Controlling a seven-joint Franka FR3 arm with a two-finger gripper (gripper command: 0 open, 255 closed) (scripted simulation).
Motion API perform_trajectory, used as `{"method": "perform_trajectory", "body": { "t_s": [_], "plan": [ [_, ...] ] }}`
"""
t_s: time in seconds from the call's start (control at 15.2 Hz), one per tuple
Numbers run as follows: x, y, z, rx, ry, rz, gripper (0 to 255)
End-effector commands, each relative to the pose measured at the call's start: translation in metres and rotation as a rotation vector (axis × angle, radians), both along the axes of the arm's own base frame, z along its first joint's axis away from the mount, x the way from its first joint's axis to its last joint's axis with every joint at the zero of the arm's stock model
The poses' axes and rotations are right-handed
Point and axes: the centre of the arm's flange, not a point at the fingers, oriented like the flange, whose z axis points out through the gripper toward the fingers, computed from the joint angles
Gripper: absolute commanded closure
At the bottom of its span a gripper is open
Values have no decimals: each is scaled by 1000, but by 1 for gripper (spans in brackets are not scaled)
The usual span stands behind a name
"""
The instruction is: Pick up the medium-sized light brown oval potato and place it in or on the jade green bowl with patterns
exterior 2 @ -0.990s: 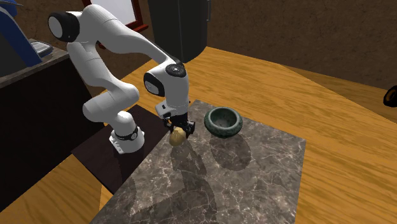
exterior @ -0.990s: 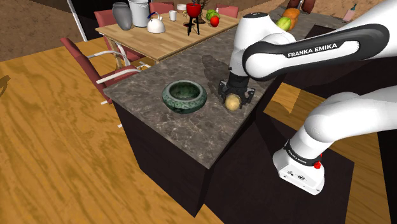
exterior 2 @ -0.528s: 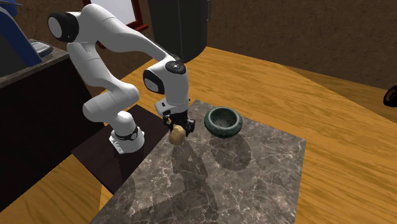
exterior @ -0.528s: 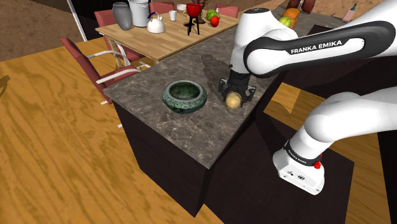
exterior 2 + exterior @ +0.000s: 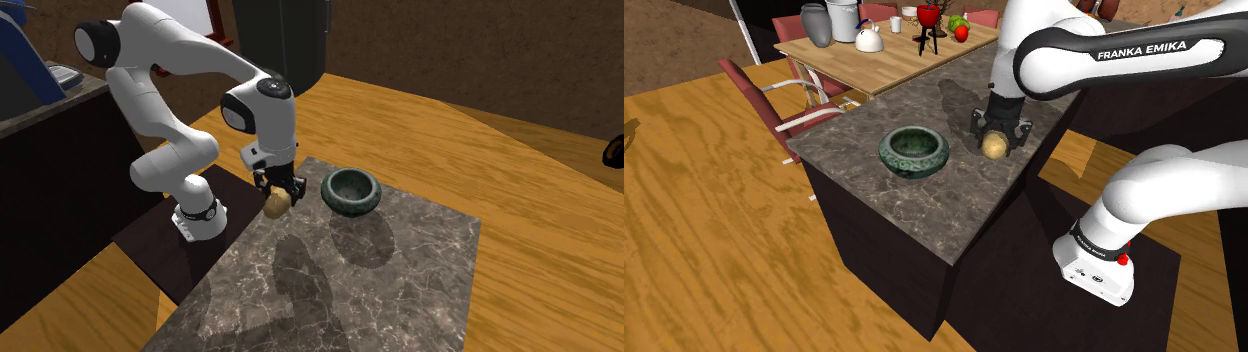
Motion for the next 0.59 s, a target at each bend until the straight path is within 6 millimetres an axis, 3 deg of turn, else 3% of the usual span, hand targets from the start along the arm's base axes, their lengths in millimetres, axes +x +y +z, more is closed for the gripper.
{"method": "perform_trajectory", "body": {
  "t_s": [0.0, 0.53],
  "plan": [
    [0, 0, 12, 0, 1, 0, 255],
    [0, 0, 54, 0, 1, 0, 255]
  ]
}}
